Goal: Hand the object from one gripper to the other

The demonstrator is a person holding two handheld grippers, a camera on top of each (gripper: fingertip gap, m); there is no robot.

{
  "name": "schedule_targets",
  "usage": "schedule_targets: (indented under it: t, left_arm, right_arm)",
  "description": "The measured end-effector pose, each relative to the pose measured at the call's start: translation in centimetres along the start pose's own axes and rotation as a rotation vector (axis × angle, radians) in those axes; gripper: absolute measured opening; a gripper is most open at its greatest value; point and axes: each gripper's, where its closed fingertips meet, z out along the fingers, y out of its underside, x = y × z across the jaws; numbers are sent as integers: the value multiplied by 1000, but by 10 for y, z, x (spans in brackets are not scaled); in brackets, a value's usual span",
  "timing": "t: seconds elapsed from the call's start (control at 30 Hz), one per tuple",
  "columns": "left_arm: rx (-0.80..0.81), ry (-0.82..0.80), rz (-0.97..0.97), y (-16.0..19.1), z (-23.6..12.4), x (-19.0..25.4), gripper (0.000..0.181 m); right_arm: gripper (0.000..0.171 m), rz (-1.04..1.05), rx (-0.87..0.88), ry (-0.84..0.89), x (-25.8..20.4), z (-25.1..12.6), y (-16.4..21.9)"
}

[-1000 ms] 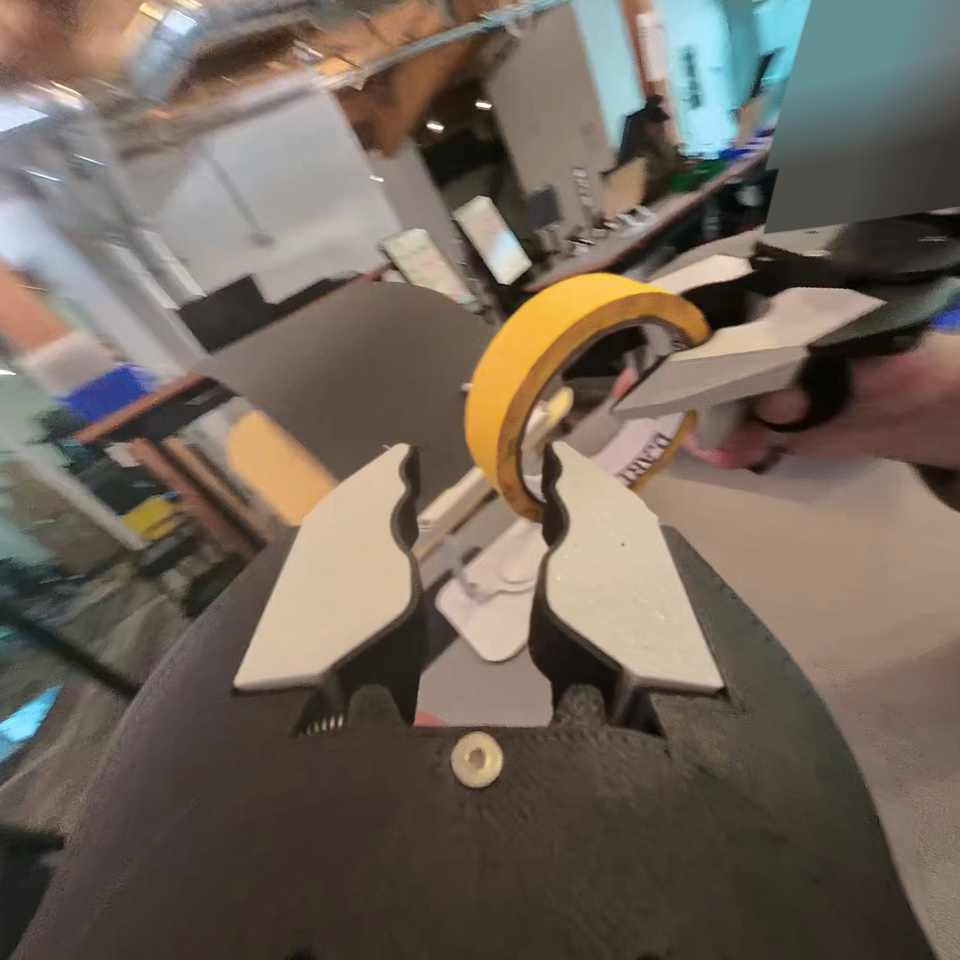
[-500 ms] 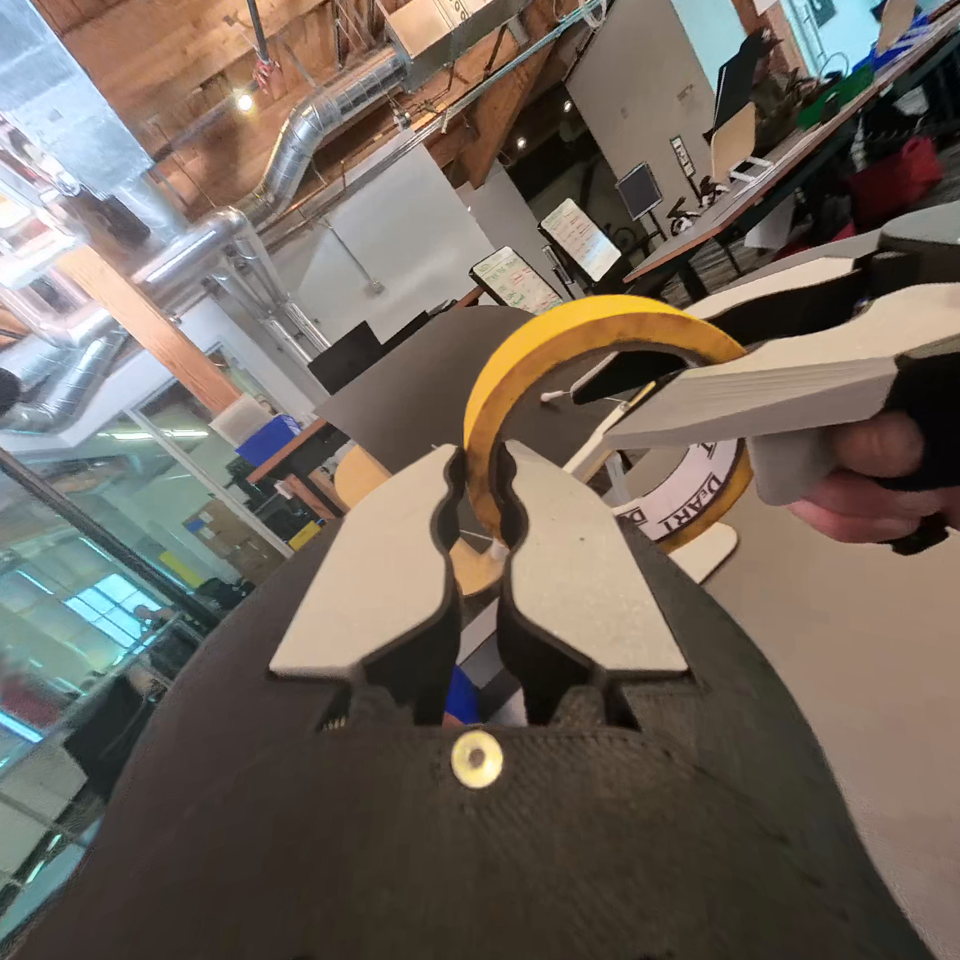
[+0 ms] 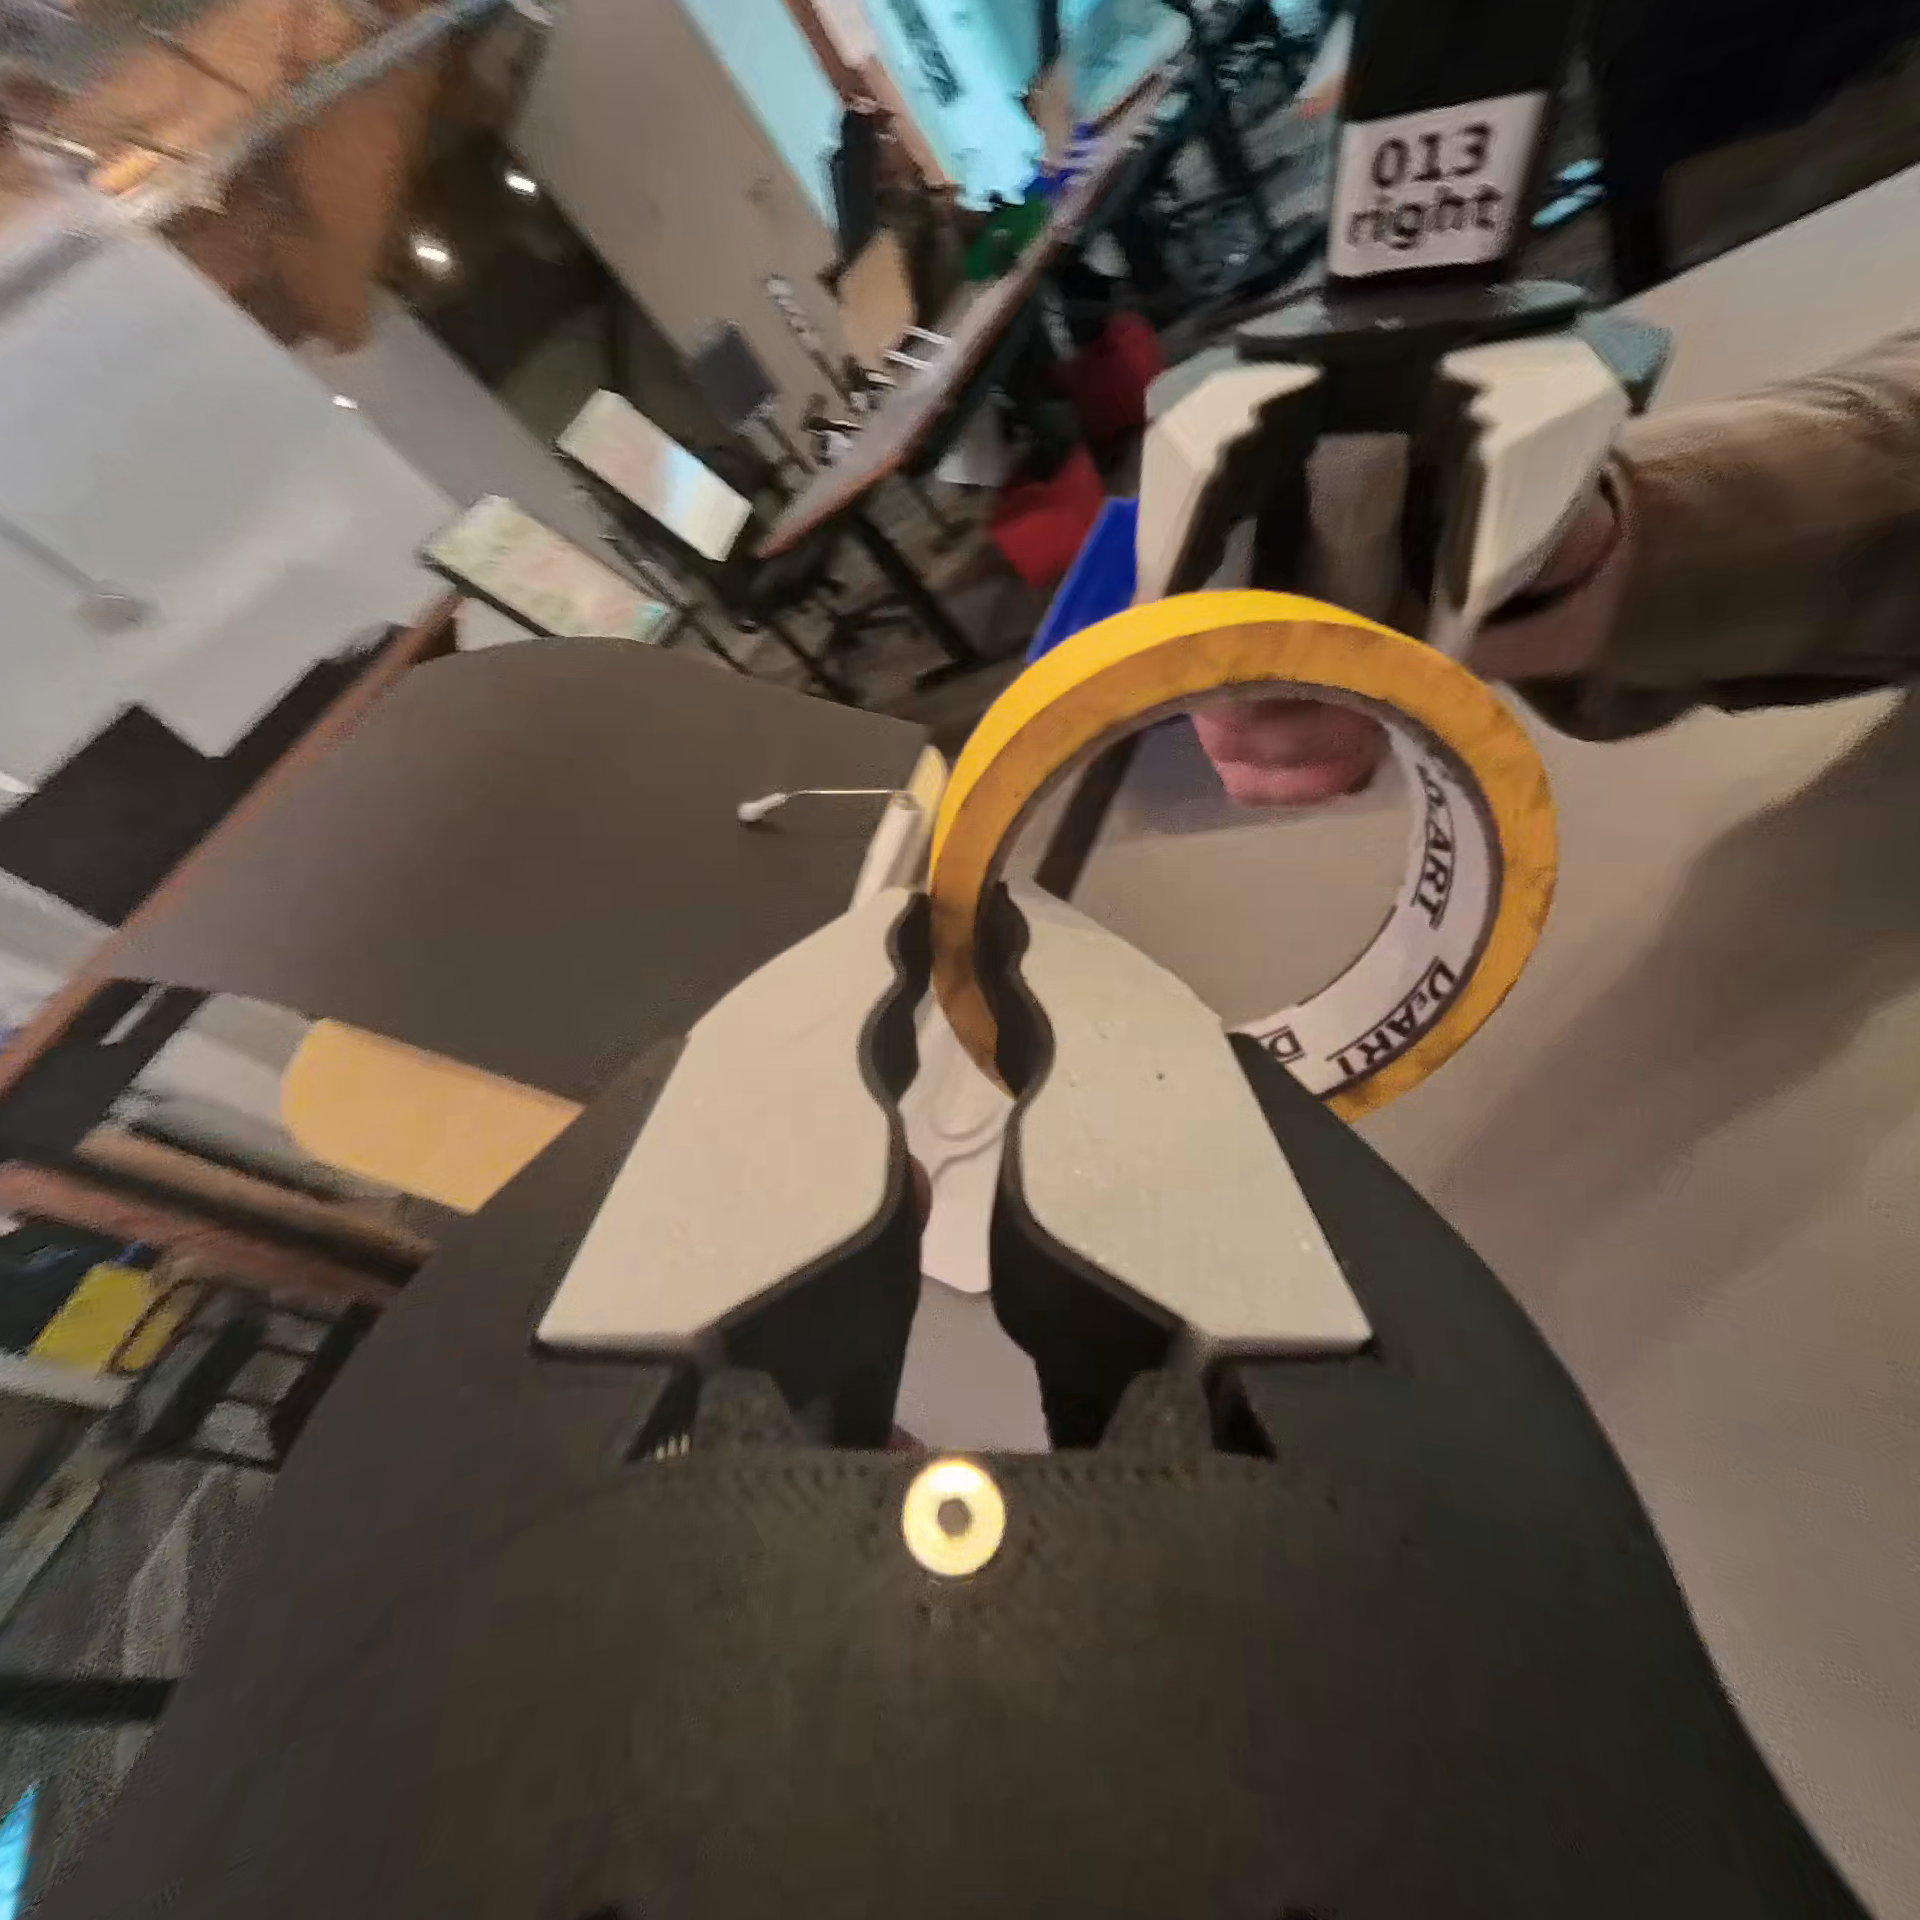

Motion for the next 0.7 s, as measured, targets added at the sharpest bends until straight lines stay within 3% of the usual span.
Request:
schedule_targets:
  t: [0.07,0.23,0.4,0.53,0.7]
  left_arm:
    - [-17,86,-12,3,0,6,10]
    - [-19,320,-37,0,7,40,10]
    - [-27,421,-64,4,15,56,10]
    - [46,445,-135,-4,14,52,10]
    - [63,529,-184,-8,17,63,10]
  right_arm:
    - [31,32,14,-81,-8,-8,-7]
    - [31,-74,-57,-9,0,-8,1]
    - [23,-229,-120,-34,-13,-6,3]
    - [32,-227,-109,-70,-12,-21,-6]
    - [29,-411,-282,-43,-15,-12,19]
